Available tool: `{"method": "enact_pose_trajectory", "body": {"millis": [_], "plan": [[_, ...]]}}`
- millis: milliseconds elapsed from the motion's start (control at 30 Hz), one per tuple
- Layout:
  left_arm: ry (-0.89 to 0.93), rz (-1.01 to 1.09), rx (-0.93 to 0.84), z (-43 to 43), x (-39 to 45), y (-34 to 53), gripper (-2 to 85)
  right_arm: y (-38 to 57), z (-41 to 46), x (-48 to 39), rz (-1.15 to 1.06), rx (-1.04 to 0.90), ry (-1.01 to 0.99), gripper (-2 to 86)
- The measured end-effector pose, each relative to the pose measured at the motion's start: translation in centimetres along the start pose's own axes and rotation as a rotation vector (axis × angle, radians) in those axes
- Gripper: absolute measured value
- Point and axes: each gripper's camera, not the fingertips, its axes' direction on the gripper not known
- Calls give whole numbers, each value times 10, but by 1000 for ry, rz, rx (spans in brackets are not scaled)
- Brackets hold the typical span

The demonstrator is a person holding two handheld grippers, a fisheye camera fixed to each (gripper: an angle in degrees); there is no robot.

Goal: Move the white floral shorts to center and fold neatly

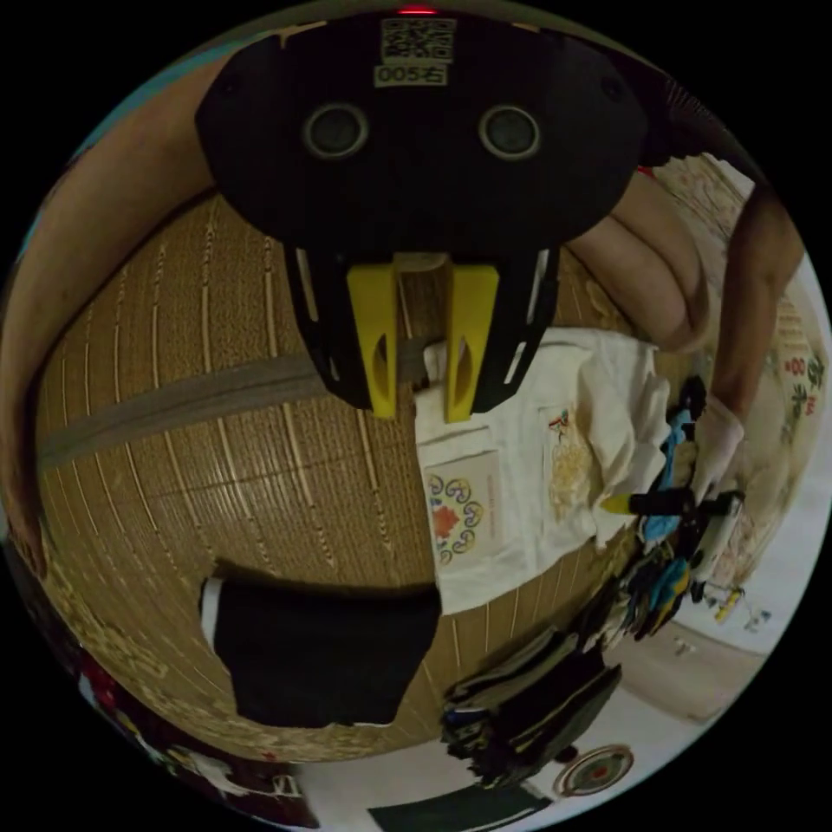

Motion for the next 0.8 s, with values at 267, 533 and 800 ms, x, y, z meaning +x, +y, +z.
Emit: {"method": "enact_pose_trajectory", "body": {"millis": [267, 533, 800], "plan": [[124, -58, 122, -22, -20, 32, -1, -1, -12, -27, -66, 38, 8, -15], [10, -50, 230, -48, -1, 53, 121, -3, -29, -59, -119, 79, 2, -17], [-331, -94, 4, 10, 26, 23, 117, 9, -28, -64, -71, 80, -47, -17]]}}
